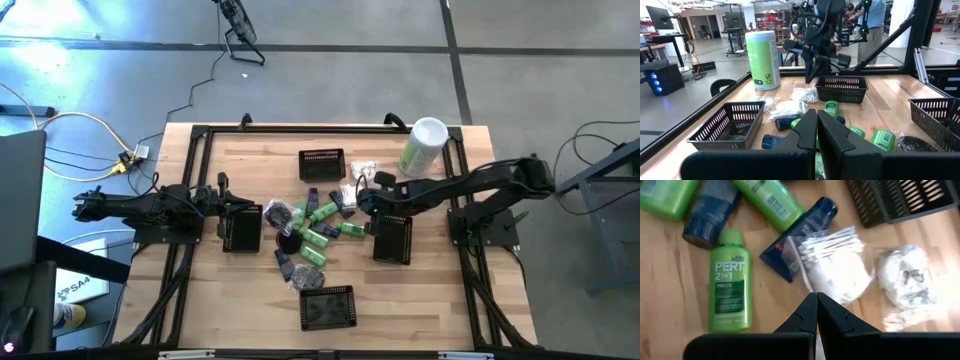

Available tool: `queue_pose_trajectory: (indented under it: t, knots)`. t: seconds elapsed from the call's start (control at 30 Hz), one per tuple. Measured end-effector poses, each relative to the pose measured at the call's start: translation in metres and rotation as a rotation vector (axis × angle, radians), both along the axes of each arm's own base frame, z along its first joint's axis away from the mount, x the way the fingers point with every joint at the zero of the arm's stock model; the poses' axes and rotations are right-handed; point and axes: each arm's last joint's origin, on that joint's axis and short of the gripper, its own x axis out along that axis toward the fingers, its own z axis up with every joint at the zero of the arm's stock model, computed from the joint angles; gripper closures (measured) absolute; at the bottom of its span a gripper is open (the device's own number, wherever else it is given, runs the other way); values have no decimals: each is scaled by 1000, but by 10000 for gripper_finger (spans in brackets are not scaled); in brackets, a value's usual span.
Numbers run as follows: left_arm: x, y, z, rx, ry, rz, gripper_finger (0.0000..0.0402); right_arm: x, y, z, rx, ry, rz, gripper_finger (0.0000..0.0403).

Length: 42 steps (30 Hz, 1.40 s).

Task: Pick & Place Travel size toiletries
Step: Put the left pack of cotton buds into the top middle black bin

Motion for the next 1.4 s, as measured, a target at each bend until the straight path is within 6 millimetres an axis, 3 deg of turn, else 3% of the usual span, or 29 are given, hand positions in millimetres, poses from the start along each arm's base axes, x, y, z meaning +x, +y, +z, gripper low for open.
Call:
queue_pose_trajectory:
  t: [0.33,0.6,0.77,1.17,1.27,1.4]
  knots:
    - [0,0,0,0,6,-4,391,17,1,-23,30,-2,16,401]
    - [0,0,-1,0,8,-3,391,22,2,-25,31,-28,42,388]
    - [0,0,-1,0,9,-3,391,22,1,-25,-4,-20,52,328]
    - [0,0,-1,1,10,-3,391,21,0,-25,-44,-21,23,117]
    - [0,0,-1,1,10,-3,391,21,0,-25,-42,-20,26,94]
    - [0,0,-1,0,10,-3,391,18,0,-29,-55,1,45,96]
